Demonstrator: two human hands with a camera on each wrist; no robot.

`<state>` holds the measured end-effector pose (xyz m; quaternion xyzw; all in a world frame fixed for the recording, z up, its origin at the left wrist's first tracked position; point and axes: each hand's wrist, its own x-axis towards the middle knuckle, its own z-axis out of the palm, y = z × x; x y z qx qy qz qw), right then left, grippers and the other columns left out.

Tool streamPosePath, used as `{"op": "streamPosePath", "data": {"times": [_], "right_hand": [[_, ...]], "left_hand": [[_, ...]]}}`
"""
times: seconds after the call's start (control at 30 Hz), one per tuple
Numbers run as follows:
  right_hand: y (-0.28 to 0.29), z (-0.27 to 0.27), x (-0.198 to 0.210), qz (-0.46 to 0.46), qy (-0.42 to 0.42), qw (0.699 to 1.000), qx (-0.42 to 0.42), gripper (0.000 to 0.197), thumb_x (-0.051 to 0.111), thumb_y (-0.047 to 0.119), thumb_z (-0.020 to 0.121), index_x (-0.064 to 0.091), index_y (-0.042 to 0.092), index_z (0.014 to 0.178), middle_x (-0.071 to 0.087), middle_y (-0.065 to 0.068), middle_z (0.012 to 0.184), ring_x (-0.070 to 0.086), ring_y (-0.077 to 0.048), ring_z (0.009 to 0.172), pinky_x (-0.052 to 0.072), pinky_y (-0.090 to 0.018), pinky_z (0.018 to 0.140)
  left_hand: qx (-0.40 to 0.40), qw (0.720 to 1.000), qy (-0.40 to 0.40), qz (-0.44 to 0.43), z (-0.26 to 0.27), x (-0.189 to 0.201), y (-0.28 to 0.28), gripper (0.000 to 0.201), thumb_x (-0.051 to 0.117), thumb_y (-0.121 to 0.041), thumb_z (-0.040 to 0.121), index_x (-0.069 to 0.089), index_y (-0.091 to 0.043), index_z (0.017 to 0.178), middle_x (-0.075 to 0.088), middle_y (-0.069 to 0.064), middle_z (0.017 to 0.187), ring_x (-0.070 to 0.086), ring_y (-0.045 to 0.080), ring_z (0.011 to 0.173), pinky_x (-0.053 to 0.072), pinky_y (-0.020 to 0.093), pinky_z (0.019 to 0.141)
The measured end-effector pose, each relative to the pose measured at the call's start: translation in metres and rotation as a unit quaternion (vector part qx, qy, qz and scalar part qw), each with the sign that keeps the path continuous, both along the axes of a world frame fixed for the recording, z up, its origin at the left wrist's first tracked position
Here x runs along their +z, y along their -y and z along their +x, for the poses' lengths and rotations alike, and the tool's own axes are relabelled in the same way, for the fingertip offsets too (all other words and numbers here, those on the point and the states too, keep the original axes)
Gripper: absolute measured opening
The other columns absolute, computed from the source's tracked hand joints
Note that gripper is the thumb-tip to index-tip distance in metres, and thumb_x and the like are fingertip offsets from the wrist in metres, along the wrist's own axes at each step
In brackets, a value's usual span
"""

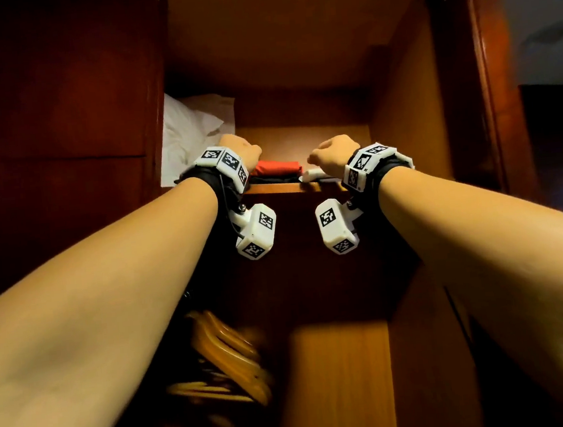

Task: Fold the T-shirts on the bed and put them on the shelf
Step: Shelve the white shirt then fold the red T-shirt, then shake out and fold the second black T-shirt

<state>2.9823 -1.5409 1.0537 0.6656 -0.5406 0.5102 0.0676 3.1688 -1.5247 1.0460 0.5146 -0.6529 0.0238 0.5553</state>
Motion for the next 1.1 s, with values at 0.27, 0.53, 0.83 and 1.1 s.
{"op": "streamPosePath", "data": {"times": [0.27,0.53,0.83,1.1], "right_hand": [[-0.071,-0.097,-0.057,0.004,0.061,0.998,-0.008,0.024,0.062,0.027,0.073,0.074,0.008,0.082,0.061,-0.006,0.068,0.056,-0.022,0.067,0.054,-0.039,0.066],[-0.163,-0.258,-0.123,0.047,0.157,0.986,-0.026,0.015,0.061,0.014,0.084,0.069,0.018,0.071,0.066,-0.005,0.074,0.061,-0.013,0.056,0.049,-0.025,0.050],[-0.268,-0.454,-0.184,0.080,0.200,0.965,-0.152,0.014,0.062,0.013,0.083,0.071,0.017,0.074,0.068,-0.005,0.075,0.065,-0.018,0.065,0.051,-0.031,0.060],[-0.335,-0.648,-0.234,0.084,0.243,0.925,-0.280,0.012,0.058,0.011,0.088,0.070,0.009,0.087,0.065,-0.007,0.082,0.063,-0.019,0.068,0.048,-0.024,0.053]], "left_hand": [[-0.290,0.937,-0.151,0.126,-0.126,-0.067,-0.058,0.009,0.057,-0.013,0.087,0.063,-0.017,0.082,0.061,0.000,0.077,0.053,0.013,0.060,0.049,0.025,0.061],[-0.440,0.862,-0.152,0.202,-0.290,-0.126,-0.130,0.007,0.059,-0.016,0.087,0.066,-0.014,0.089,0.065,0.002,0.080,0.063,0.016,0.065,0.053,0.026,0.062],[-0.560,0.758,-0.073,0.325,-0.496,-0.181,-0.191,0.005,0.057,-0.019,0.091,0.060,-0.014,0.091,0.060,0.000,0.075,0.058,0.015,0.062,0.049,0.021,0.053],[-0.636,0.681,-0.008,0.362,-0.704,-0.218,-0.215,0.008,0.060,-0.019,0.089,0.064,-0.016,0.095,0.067,0.002,0.082,0.063,0.019,0.070,0.051,0.028,0.063]]}}
